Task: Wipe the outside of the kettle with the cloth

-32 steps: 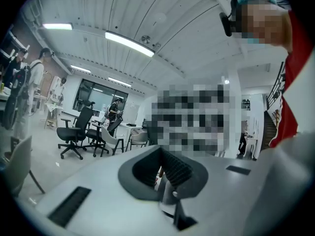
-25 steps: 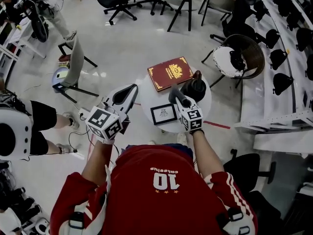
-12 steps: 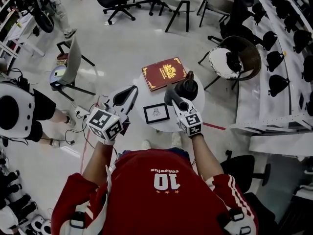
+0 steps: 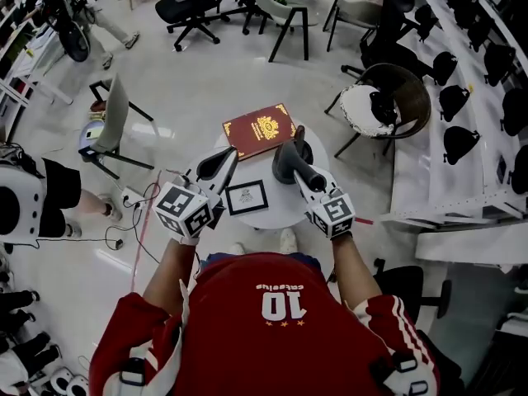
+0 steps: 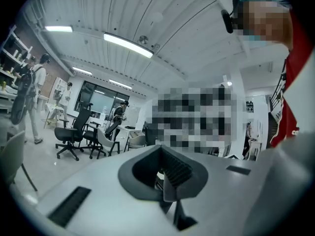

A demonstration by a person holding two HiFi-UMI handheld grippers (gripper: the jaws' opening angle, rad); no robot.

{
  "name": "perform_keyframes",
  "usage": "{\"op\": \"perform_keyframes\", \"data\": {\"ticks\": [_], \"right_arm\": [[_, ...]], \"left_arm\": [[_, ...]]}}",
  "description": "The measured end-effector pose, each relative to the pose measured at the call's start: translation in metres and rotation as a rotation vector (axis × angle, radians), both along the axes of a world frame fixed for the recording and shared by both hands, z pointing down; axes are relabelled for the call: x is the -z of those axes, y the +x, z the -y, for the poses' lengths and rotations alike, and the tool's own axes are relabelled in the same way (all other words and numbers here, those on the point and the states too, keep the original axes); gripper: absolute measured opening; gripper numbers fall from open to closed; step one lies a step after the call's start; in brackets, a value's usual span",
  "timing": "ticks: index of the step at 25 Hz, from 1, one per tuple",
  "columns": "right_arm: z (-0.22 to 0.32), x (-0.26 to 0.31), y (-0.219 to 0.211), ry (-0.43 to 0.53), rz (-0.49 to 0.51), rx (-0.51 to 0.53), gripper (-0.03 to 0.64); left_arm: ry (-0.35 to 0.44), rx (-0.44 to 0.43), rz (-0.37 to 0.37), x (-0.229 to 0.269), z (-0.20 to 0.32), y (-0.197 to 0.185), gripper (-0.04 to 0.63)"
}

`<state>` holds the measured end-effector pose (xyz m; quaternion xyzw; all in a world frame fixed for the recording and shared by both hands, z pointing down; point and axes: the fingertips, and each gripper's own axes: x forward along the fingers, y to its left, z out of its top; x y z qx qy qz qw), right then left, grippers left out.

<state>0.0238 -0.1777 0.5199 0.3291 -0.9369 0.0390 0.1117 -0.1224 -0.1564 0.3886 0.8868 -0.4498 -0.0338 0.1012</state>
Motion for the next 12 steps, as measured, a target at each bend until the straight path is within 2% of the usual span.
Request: {"op": "perform_keyframes", "data": {"ticks": [12], "right_arm": [[0.039,-0.004,0.097,-0.010,0.038,-0.089,0.048]], "left_arm": [[0.014,-0.038,0.014,0.002,0.035,0.084,0.008]]}}
